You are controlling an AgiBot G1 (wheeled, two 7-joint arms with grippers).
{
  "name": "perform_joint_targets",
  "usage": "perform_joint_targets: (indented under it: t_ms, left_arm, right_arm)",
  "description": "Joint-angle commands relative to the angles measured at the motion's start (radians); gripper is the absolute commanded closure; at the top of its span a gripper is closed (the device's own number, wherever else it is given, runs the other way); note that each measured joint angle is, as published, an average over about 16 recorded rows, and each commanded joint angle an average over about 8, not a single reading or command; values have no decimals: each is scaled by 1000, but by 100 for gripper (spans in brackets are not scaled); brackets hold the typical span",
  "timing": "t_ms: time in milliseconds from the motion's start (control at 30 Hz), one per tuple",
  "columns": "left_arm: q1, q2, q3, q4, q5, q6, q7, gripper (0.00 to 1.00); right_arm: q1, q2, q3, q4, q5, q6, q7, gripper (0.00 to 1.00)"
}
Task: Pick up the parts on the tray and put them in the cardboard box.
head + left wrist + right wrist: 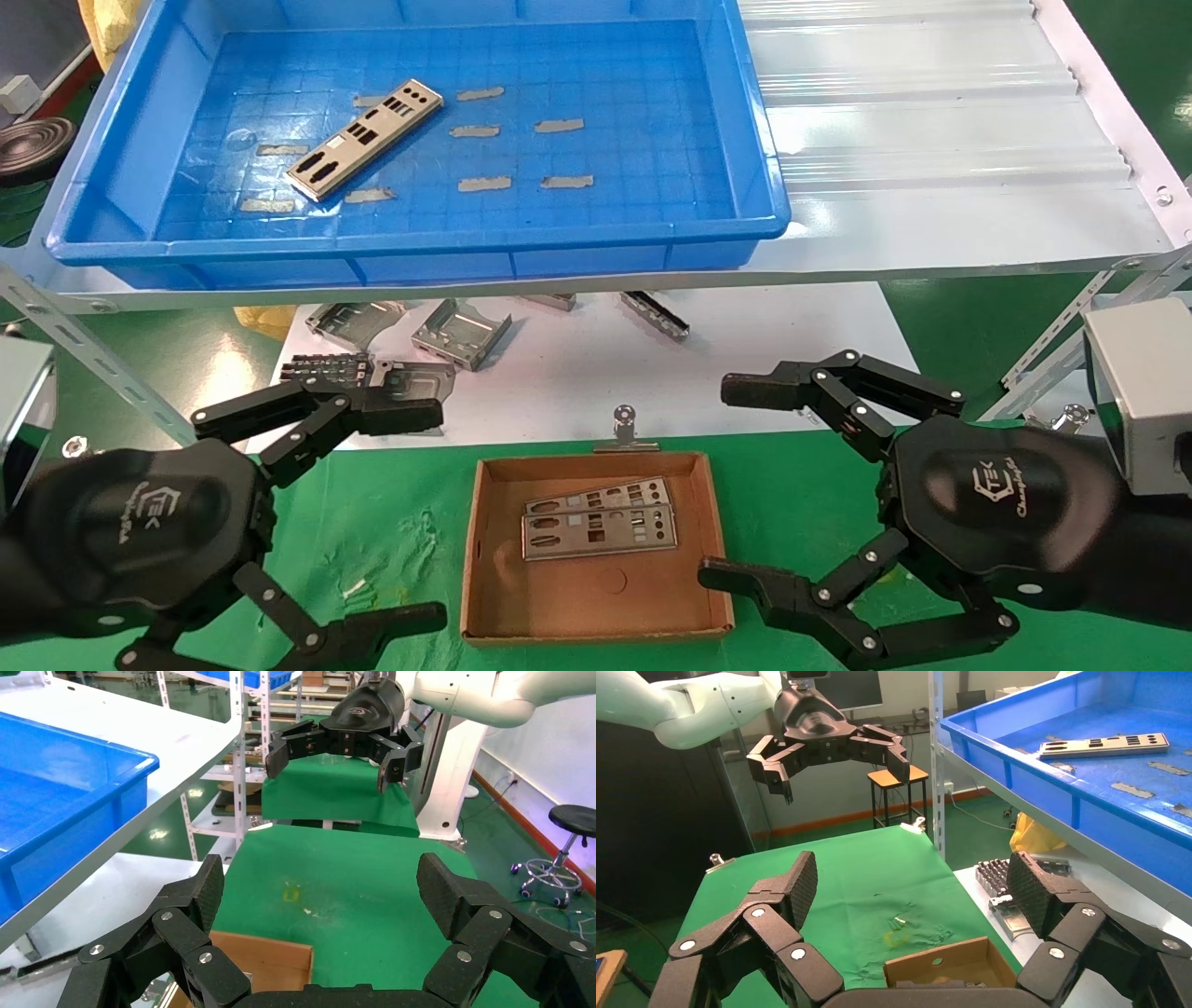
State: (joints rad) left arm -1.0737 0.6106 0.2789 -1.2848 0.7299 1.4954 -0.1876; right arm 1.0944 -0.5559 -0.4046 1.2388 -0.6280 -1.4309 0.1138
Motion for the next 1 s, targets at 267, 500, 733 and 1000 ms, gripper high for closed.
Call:
perform_joint_targets:
  t_ms: [267,500,733,1000]
  left_arm:
    - [-1,1,1,1,1,0,1,0]
    - [-1,1,1,2,1,0,1,0]
    - [-1,2,2,3,1,0,1,0]
    - [-2,2,2,3,1,0,1,0]
  right_arm:
    - [0,0,0,0,0,0,0,0]
    - [0,0,0,0,0,0,0,0]
    - [0,0,0,0,0,0,0,0]
    - [0,0,0,0,0,0,0,0]
